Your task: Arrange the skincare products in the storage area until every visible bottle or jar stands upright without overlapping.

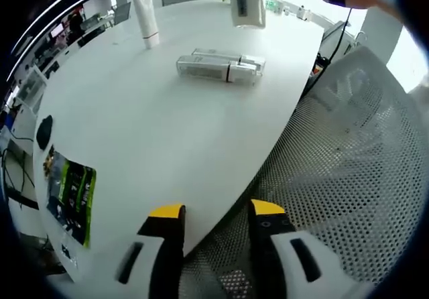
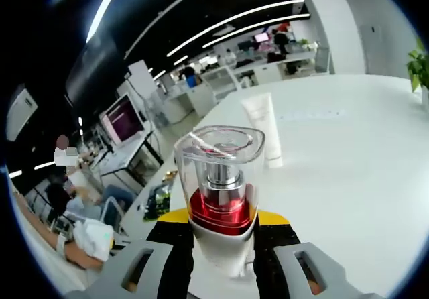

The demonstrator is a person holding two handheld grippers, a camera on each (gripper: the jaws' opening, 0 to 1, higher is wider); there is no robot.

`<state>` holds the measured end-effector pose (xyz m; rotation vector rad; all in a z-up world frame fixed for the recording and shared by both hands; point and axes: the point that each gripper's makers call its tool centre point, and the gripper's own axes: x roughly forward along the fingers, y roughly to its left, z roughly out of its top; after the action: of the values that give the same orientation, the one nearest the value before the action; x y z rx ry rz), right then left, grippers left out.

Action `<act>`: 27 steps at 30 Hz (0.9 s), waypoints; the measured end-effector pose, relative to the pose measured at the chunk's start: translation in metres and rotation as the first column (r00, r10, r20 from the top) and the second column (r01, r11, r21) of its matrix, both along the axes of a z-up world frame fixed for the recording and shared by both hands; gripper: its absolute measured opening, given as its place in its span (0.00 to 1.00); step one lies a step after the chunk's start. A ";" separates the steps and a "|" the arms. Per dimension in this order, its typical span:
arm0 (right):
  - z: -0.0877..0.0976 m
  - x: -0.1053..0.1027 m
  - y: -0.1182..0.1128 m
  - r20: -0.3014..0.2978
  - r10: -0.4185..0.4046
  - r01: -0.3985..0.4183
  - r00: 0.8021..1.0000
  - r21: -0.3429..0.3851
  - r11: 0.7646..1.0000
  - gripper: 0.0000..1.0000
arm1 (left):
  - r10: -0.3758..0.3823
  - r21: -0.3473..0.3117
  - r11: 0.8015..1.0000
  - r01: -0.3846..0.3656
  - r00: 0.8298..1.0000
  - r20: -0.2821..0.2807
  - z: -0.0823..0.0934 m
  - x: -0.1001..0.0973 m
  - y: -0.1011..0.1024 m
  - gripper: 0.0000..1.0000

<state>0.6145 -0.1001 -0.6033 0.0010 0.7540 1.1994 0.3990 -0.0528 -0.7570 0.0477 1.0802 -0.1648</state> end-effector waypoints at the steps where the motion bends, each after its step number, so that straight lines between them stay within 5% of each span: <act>1: -0.002 0.001 0.000 0.003 0.003 -0.003 1.000 -0.007 1.000 0.31 | 0.003 -0.001 1.000 -0.003 1.000 -0.001 0.000 0.000 0.000 0.32; 27: -0.027 0.065 0.012 0.057 -0.011 0.016 0.998 -0.102 0.995 0.31 | 0.000 0.009 1.000 0.000 1.000 -0.024 -0.002 -0.005 0.003 0.23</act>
<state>0.6794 -0.0885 -0.6299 -0.1119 0.7640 1.1425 0.3943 -0.0500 -0.7595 0.0536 1.1051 -0.1608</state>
